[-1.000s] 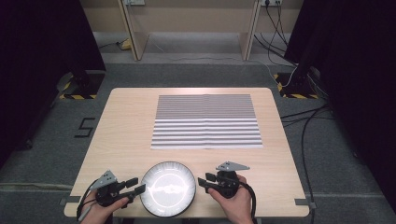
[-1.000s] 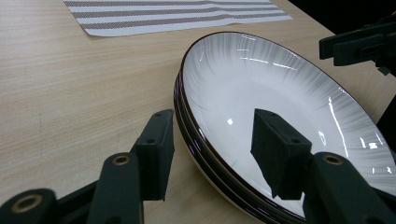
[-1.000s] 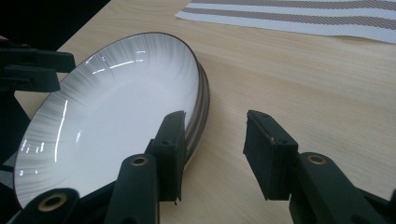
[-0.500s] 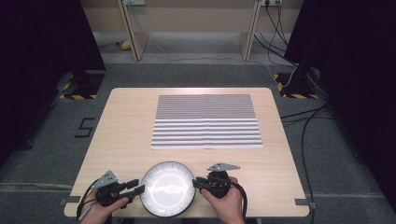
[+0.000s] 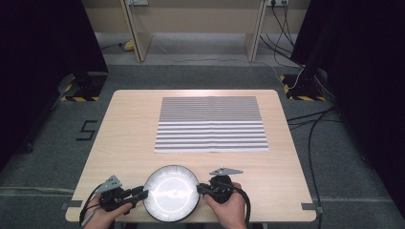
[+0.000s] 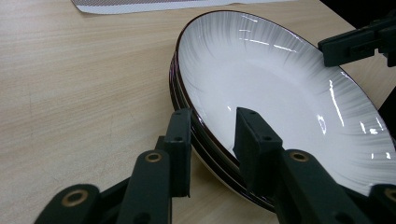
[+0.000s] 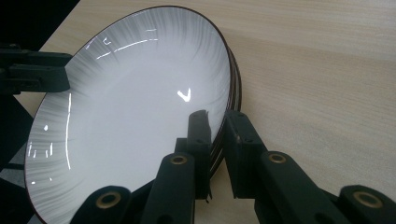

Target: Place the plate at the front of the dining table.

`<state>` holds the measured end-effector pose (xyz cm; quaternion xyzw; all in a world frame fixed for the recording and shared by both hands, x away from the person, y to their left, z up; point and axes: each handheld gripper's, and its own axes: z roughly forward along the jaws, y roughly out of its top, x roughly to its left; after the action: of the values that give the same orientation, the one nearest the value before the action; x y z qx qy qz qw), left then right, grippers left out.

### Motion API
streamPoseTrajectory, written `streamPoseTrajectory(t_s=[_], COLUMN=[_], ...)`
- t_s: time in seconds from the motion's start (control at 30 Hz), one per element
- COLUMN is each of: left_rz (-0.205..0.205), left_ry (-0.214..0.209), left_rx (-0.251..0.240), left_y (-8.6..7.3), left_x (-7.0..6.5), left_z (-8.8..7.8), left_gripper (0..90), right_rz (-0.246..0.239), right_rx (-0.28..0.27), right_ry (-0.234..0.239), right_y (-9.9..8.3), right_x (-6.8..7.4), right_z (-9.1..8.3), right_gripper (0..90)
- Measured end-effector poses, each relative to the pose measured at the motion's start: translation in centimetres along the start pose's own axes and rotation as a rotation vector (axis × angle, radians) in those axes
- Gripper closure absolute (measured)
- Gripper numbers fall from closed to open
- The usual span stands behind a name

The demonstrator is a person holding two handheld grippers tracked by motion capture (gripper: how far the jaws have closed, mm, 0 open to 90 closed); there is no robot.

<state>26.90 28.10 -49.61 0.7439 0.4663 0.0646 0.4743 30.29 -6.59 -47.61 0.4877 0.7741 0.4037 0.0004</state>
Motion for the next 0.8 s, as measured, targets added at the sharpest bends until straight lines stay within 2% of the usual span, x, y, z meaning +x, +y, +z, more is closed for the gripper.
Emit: streamPoseTrajectory(t_s=[0.1, 0.2, 0.23, 0.37, 0.5, 0.57, 0.6, 0.67, 0.73, 0.8], left_rz=[-0.008, -0.033, -0.052, -0.082, -0.067, -0.092, -0.103, -0.095, -0.091, -0.101], left_ry=[-0.002, -0.013, -0.019, -0.032, -0.01, -0.01, -0.006, 0.007, 0.02, 0.019], left_rx=[0.003, 0.005, 0.011, 0.007, 0.016, 0.012, 0.001, 0.001, -0.01, -0.014], left_y=[0.0, 0.1, 0.1, 0.1, 0.3, 0.2, 0.2, 0.4, 0.5, 0.5], left_x=[0.1, 0.3, 0.4, 0.9, 0.9, 0.9, 1.0, 0.9, 0.8, 1.0], left_z=[0.0, -0.1, -0.1, -0.3, -0.4, -0.3, -0.2, -0.2, -0.3, -0.4], left_gripper=[67.6, 68.3, 68.4, 69.6, 70.3, 69.8, 68.6, 67.5, 67.8, 67.8], right_rz=[0.008, 0.01, 0.007, -0.011, -0.021, -0.009, 0.013, 0.035, 0.024, 0.034], right_rx=[0.005, 0.015, 0.019, 0.018, 0.023, 0.011, 0.008, -0.004, 0.0, -0.002], right_ry=[-0.008, -0.007, 0.002, -0.006, -0.016, -0.012, 0.013, 0.033, 0.02, 0.028], right_y=[0.1, 0.3, 0.4, 0.6, 1.0, 1.1, 1.0, 0.9, 0.9, 0.9], right_x=[0.1, 0.1, 0.0, 0.2, 0.6, 0.6, 0.5, 0.5, 0.8, 0.8], right_z=[0.0, 0.1, 0.2, 0.4, 0.7, 0.7, 0.9, 1.2, 1.3, 1.5], right_gripper=[81.5, 81.6, 81.7, 82.8, 83.7, 85.5, 85.8, 86.0, 85.7, 85.6])
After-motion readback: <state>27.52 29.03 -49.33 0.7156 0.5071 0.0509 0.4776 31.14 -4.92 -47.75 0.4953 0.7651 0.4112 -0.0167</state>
